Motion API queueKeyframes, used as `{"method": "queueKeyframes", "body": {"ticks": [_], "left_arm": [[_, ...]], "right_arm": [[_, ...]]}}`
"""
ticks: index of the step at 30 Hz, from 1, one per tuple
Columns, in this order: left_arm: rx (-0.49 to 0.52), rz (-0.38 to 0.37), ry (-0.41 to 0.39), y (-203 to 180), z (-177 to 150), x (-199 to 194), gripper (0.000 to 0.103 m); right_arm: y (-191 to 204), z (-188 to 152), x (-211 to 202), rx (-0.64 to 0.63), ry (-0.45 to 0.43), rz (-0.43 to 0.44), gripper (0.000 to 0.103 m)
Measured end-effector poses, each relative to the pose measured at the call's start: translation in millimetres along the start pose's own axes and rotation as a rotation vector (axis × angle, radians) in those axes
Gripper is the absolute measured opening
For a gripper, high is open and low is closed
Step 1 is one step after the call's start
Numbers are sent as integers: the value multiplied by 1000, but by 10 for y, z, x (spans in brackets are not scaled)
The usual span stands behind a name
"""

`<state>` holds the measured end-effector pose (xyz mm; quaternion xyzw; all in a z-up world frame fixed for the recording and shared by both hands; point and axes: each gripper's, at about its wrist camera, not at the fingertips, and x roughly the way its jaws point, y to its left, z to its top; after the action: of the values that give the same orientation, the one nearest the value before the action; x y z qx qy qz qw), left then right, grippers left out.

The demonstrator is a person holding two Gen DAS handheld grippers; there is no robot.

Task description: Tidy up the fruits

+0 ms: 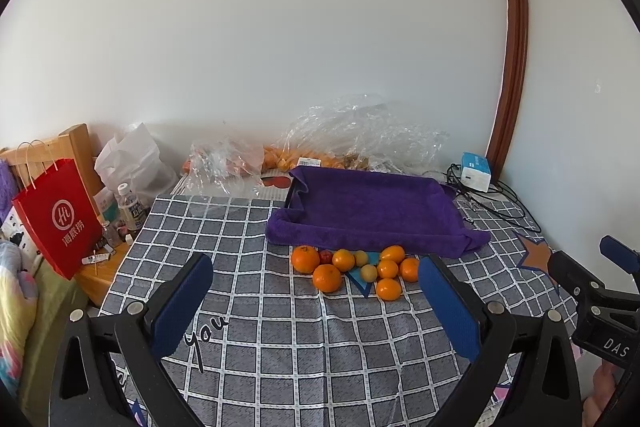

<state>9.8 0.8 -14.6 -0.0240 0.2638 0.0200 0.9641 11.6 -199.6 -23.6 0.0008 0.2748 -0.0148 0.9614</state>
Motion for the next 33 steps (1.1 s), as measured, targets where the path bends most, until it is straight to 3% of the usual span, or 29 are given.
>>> {"method": "queueKeyframes", "body": {"ticks": [33], "left_arm": [[-32,-13,9,122,36,30,103]], "right_arm": [[108,-8,40,-10,13,6,103]]}}
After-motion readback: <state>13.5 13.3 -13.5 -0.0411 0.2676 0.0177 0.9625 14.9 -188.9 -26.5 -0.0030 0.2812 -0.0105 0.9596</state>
